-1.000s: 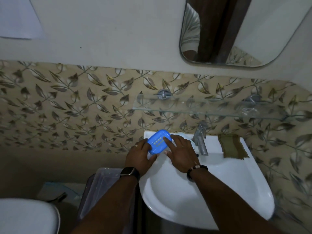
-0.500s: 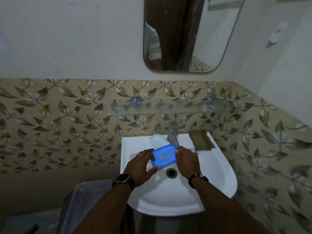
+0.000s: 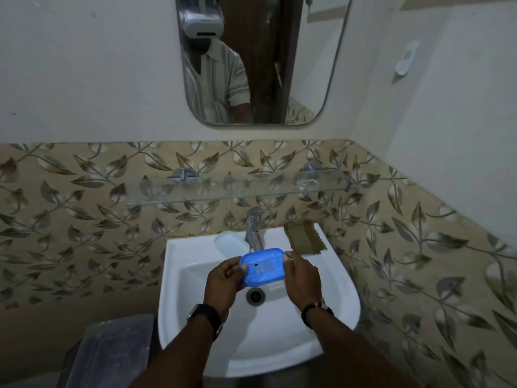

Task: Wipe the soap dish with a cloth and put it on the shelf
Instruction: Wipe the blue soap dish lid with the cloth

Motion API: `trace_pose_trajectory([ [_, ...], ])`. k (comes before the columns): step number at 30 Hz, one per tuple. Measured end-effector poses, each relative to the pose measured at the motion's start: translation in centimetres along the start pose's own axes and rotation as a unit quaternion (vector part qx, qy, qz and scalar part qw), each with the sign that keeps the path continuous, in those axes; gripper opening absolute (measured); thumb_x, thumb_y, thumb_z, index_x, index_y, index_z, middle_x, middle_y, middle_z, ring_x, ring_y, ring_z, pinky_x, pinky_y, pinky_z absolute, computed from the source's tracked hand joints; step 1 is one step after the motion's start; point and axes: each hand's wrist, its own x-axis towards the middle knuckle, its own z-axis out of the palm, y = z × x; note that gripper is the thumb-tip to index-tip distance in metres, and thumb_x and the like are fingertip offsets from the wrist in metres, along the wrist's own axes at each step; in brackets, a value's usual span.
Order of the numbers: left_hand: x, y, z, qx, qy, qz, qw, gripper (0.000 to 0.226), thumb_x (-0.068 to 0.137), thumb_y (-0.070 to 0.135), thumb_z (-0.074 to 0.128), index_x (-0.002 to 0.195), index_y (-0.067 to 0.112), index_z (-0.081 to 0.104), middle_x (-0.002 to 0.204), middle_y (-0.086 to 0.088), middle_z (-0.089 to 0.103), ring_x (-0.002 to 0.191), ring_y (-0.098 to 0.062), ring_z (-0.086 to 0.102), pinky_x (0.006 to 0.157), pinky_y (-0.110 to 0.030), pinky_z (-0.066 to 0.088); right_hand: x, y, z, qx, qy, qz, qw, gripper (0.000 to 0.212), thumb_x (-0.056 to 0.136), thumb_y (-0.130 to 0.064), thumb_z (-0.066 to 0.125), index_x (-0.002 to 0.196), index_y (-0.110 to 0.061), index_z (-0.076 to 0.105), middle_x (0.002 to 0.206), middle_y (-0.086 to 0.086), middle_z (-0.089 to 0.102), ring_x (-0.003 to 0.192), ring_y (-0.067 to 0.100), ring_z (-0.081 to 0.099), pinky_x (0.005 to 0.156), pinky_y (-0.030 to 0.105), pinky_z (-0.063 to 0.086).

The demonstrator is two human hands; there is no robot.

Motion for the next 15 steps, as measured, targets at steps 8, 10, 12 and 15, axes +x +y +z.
trace_pose_trajectory([
  [8, -0.4, -0.9, 0.7, -0.006, 0.038, -0.015, 0.999, 0.023, 0.097, 0.005, 0.059, 0.118, 0.005, 0.068, 0.106, -0.021, 0.075, 0.086, -0.028, 0.075, 0.070, -0.036, 0.063, 5.2, 5.0, -1.8, -0.109, -0.036, -0.004, 0.993, 0.027, 0.102, -0.032, 0.047, 0.100, -0.017, 0.069, 0.105, 0.007, 0.070, 0.097, 0.032, 0.064, 0.085, 0.040, 0.049],
  [10, -0.5, -0.8, 0.8, -0.002, 0.043, -0.012, 0.999, 0.023, 0.097, 0.006, 0.059, 0.118, 0.005, 0.068, 0.105, -0.020, 0.076, 0.085, -0.027, 0.075, 0.070, -0.035, 0.062, 6.8, 6.1, -1.8, -0.155, -0.100, -0.010, 0.983, 0.037, 0.097, -0.039, 0.039, 0.106, -0.021, 0.069, 0.117, 0.005, 0.067, 0.109, 0.030, 0.061, 0.093, 0.040, 0.048],
  [12, -0.7, -0.8, 0.8, 0.006, 0.047, -0.008, 0.999, 0.023, 0.098, 0.008, 0.059, 0.119, 0.006, 0.067, 0.104, -0.019, 0.076, 0.085, -0.027, 0.076, 0.071, -0.036, 0.062, 8.1, 7.0, -1.6, -0.187, -0.155, -0.014, 0.970, 0.047, 0.090, -0.046, 0.035, 0.117, -0.027, 0.068, 0.131, 0.004, 0.061, 0.123, 0.029, 0.053, 0.103, 0.041, 0.043],
  [15, -0.9, -0.7, 0.6, 0.016, 0.059, -0.004, 0.998, 0.024, 0.098, 0.009, 0.059, 0.120, 0.006, 0.067, 0.105, -0.019, 0.076, 0.086, -0.026, 0.076, 0.072, -0.036, 0.062, 9.4, 7.9, -0.8, -0.225, -0.243, -0.005, 0.944, 0.048, 0.097, -0.049, 0.047, 0.143, -0.035, 0.051, 0.159, 0.007, 0.033, 0.146, 0.031, 0.027, 0.120, 0.042, 0.022],
])
